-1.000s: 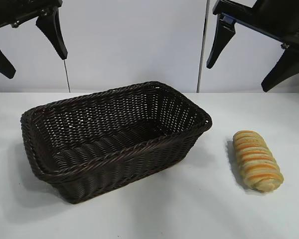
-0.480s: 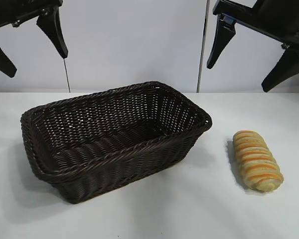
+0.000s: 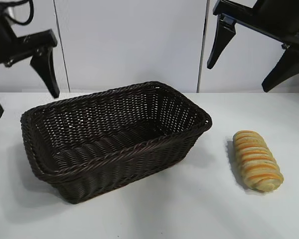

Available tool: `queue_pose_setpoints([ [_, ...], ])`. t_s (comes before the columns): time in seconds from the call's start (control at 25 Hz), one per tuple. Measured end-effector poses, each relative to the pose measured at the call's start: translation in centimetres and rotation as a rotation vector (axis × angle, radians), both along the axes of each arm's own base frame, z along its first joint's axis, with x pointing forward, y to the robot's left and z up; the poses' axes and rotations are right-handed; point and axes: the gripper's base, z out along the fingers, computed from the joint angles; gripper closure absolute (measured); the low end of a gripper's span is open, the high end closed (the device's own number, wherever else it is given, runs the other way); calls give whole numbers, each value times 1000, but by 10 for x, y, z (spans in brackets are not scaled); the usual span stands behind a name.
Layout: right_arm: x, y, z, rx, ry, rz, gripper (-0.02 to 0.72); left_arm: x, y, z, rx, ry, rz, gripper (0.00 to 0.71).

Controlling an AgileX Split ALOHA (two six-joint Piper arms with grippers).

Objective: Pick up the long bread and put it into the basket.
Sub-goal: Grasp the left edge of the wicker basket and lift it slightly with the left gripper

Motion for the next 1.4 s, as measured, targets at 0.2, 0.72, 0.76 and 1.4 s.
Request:
queue_pose_setpoints([
  [0.2, 0, 0, 0, 0, 0, 0, 17, 3, -1, -6, -18, -38, 20, 51],
  [0.72, 0, 0, 0, 0, 1, 0, 17, 11, -2, -33, 1, -12, 25, 111],
  [0.76, 0, 0, 0, 0, 1, 0, 17, 12, -2, -33, 1, -15, 26, 155],
  [1.4, 0, 0, 0, 0, 1, 0, 17, 14, -5, -31, -42, -29, 73, 611],
])
